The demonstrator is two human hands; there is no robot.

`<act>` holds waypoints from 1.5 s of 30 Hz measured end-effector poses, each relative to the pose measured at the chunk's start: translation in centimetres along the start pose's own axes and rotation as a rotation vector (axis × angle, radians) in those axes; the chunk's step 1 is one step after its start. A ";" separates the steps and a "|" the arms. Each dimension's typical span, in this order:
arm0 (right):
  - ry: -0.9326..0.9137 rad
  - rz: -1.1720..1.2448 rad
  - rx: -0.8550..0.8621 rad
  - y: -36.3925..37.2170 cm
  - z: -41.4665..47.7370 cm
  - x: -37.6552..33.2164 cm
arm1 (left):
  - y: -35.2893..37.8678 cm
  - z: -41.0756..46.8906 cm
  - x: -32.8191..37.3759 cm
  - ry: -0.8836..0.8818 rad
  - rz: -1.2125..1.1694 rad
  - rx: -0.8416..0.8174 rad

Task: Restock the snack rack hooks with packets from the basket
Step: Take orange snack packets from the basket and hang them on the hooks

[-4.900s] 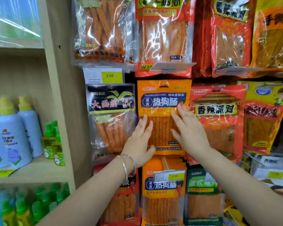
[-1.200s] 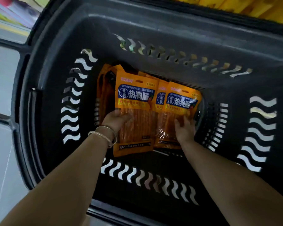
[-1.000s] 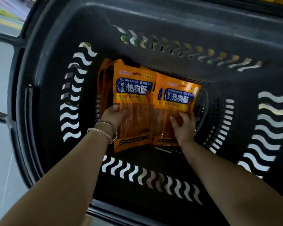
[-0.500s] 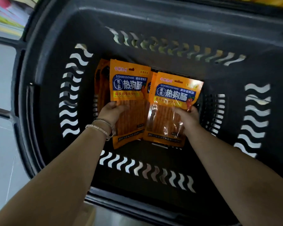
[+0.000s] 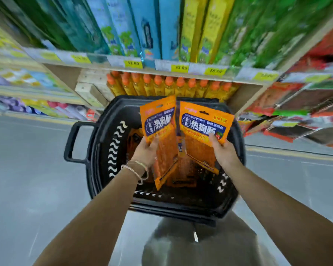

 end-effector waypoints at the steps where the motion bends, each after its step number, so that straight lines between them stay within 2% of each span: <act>1: -0.028 0.019 0.029 -1.9 -0.9 -1.3 | 0.6 -1.2 1.6 0.013 -0.032 -0.029; 4: -0.150 0.037 0.133 -8.5 -4.1 -4.7 | 2.7 -4.3 6.3 0.109 -0.135 -0.052; 7: -0.337 0.071 0.256 -16.2 -7.5 -7.9 | 5.3 -7.6 11.5 0.227 -0.108 -0.001; 19: -0.658 0.115 0.567 -48.3 -14.3 -16.0 | 22.4 -25.1 34.6 0.892 -0.275 0.015; 24: -0.754 0.186 0.618 -57.7 -15.9 -20.7 | 25.0 -29.4 41.3 0.974 -0.392 0.121; 29: -0.847 0.302 0.603 -62.9 -15.8 -26.8 | 25.9 -32.4 47.6 1.039 -0.477 0.120; 33: -0.831 0.375 0.578 -65.0 -14.0 -31.5 | 25.3 -33.6 51.7 1.102 -0.493 0.174; 39: -0.921 0.420 0.474 -65.2 -12.7 -38.3 | 26.0 -32.7 56.6 1.157 -0.566 0.084; 45: -0.897 0.445 0.387 -64.9 -9.8 -41.7 | 27.3 -30.4 59.9 1.124 -0.613 -0.017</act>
Point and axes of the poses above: each hand's wrist, its own z-axis towards the middle knuckle, its own y-axis out of the palm, x = y × z, the point moved 9 cm from there along z, towards the middle knuckle, and after that the axes turned 7 degrees about -z, right-handed, at the moved point
